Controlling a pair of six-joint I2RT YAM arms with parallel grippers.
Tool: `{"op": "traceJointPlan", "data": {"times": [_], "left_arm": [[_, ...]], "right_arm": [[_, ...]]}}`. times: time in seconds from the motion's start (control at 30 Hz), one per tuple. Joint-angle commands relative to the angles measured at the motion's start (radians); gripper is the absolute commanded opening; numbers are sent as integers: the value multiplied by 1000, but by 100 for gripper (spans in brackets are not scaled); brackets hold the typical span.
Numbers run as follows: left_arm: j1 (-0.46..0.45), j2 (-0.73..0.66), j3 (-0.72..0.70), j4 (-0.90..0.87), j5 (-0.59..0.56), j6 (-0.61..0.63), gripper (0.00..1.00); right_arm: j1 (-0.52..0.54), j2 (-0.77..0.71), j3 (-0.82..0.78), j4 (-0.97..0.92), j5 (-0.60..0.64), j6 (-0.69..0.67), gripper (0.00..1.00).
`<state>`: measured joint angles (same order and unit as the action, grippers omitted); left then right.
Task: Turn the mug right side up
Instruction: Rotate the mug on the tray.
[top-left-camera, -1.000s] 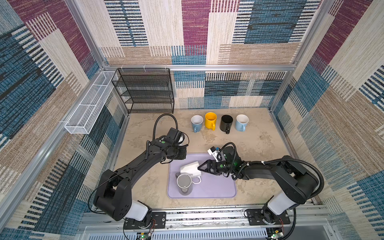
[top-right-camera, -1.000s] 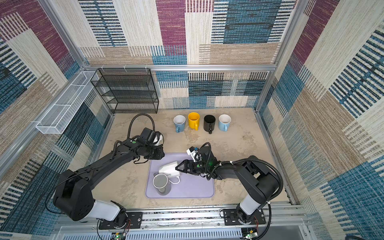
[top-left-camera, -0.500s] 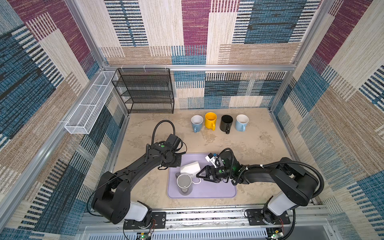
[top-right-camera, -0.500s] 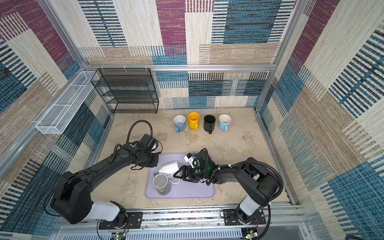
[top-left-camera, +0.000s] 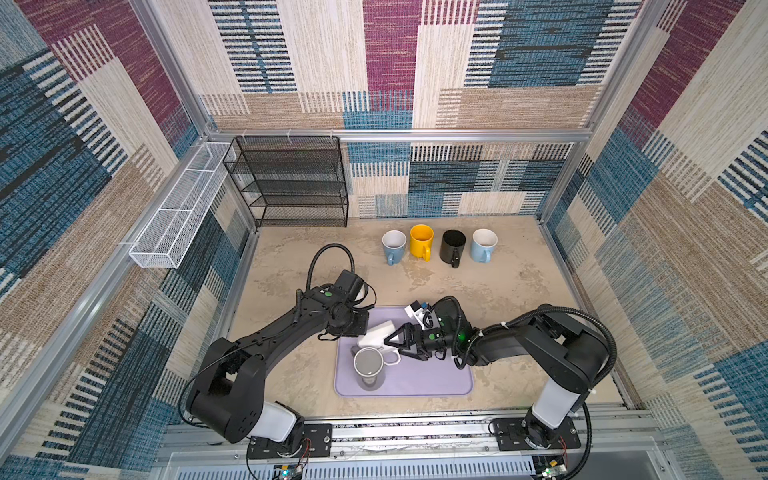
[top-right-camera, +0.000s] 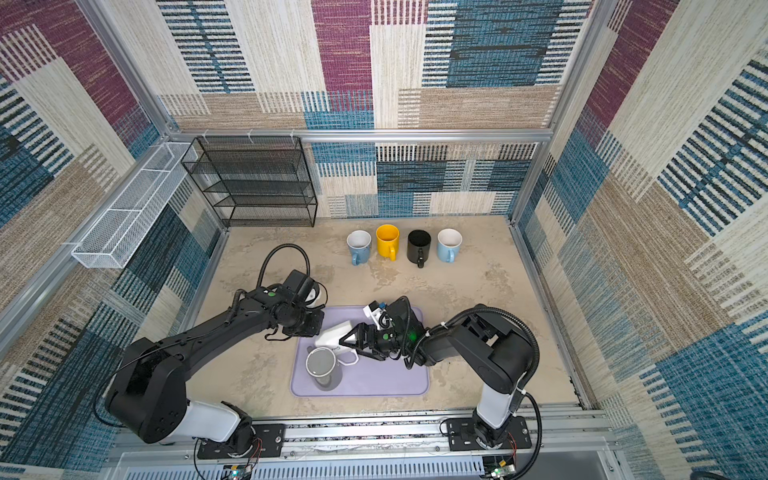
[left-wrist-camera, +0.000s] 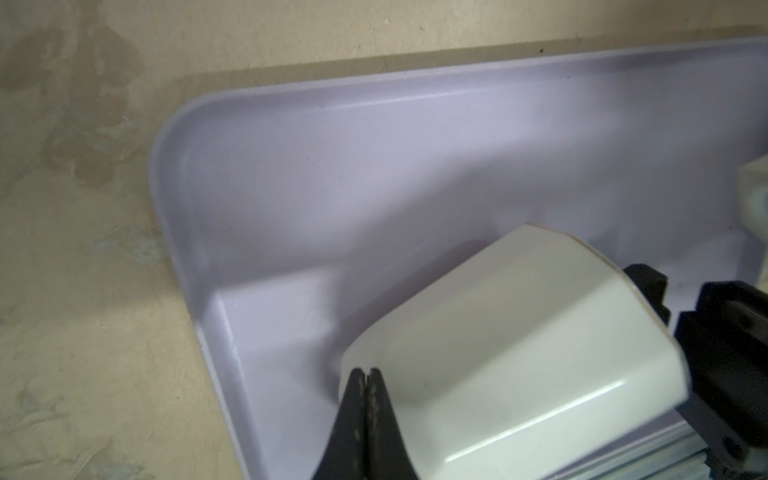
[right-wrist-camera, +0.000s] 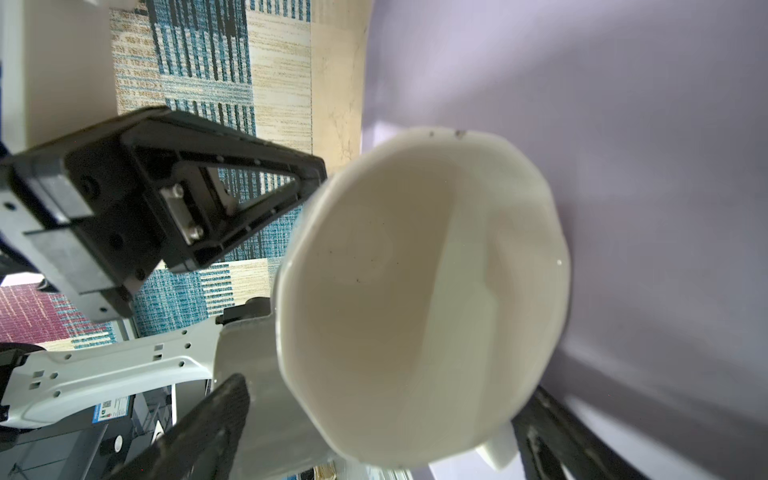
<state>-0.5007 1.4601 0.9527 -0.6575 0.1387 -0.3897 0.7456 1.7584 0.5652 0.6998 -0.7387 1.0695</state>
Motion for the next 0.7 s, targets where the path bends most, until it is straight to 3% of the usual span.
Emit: {"op": "traceJointPlan", "data": {"times": [0.0,0.4,0.67], "left_arm": [[-4,0,-8,38,52,6,5],[-12,39,-18,136,111,-14,5],[-11,110,41,171,96,6,4]], "right_arm": [[-6,18,13,93,22,47,99],[-54,44,69,53,19,20,99],[-117,26,127,-152,-31,-172,99]]}}
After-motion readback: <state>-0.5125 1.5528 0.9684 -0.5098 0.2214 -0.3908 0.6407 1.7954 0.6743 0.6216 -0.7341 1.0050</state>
